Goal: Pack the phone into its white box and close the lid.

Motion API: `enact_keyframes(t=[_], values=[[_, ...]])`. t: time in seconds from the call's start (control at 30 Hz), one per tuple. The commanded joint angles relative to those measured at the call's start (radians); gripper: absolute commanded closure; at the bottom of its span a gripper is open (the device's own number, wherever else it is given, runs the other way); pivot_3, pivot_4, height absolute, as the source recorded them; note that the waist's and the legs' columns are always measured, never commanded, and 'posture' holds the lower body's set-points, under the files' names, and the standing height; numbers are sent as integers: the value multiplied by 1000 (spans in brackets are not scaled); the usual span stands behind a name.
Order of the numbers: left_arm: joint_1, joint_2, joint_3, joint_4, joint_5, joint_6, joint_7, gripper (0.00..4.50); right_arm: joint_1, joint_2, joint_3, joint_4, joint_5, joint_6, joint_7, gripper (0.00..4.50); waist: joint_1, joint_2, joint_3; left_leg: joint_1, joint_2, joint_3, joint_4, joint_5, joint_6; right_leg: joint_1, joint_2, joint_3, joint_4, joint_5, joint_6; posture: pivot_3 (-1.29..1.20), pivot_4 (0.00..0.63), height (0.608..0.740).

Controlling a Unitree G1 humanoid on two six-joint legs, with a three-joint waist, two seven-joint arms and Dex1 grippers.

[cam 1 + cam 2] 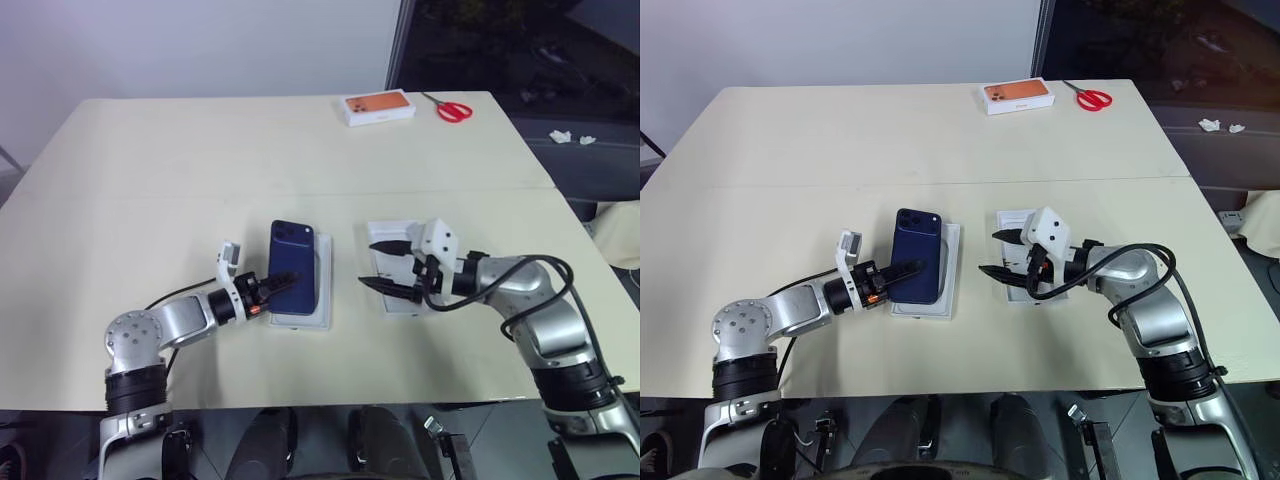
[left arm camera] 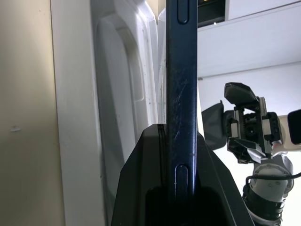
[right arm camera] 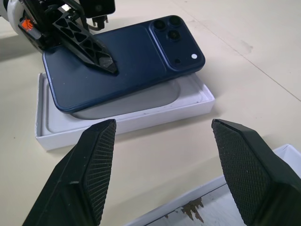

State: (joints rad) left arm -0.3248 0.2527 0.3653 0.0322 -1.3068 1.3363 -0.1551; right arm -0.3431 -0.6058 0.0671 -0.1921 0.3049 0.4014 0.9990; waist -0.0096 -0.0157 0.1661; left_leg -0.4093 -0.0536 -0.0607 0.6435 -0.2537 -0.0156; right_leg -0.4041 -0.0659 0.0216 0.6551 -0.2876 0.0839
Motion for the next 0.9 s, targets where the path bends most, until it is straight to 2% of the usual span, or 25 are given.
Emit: enact_keyframes(t=[0.03,0.1,0.7,0.9], values=[[0,-2,-8,-22,-15,-14,-19,4500,-30,13,-22,-20,72,40,10,566,0,0,0,0,0,0,0,0,0,0,0,0,0,0,0,0,150,740],[1,-5,-8,-23,-17,-14,-15,4500,-23,7,-26,-39,95,28,31,44,0,0,0,0,0,0,0,0,0,0,0,0,0,0,0,0,150,740],[-1,-43,-40,-24,-10,-14,28,4500,-5,1,1,-44,79,-57,27,44,5,0,0,0,0,0,2,0,1,1,0,0,0,0,0,0,150,740],[-17,-42,10,-34,-92,-31,40,4500,10,8,7,-66,91,-41,27,44,7,-1,0,0,0,0,2,0,1,1,0,-1,0,0,0,0,150,740]])
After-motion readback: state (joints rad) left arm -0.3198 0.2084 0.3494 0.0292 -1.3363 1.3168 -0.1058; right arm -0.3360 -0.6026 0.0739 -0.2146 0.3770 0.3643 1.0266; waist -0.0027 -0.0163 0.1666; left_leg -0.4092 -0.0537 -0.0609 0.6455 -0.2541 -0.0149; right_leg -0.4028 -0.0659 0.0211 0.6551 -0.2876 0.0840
